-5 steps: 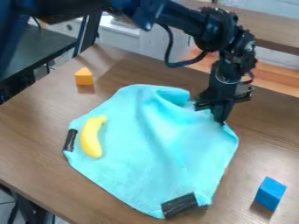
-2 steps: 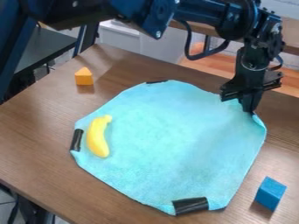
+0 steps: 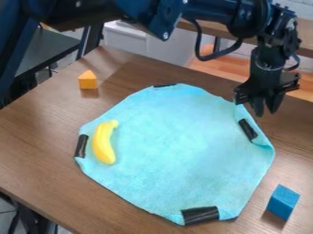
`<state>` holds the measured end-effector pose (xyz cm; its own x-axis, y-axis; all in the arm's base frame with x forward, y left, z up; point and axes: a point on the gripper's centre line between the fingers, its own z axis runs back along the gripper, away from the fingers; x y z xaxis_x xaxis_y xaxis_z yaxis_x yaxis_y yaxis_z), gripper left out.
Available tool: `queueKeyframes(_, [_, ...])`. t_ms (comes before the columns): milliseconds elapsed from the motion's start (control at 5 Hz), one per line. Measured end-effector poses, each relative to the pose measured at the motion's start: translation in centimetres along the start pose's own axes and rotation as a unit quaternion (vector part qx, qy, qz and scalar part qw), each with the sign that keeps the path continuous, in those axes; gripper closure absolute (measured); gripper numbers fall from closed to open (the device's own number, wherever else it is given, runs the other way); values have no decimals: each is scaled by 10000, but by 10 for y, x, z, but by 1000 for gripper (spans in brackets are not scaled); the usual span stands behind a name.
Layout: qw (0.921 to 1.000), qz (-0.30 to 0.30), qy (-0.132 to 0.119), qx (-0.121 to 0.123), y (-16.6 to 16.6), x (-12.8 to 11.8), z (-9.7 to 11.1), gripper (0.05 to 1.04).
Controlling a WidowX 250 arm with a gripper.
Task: Unfold the cloth from bottom left to top right
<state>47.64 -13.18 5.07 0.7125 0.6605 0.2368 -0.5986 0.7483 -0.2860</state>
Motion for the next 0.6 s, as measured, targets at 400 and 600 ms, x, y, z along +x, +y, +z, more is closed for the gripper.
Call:
queueKeyframes(400, [9998, -92, -132, -98, 18, 21, 67, 95])
queueKeyframes(600, [9991, -190, -244, 300, 51, 38, 125, 82])
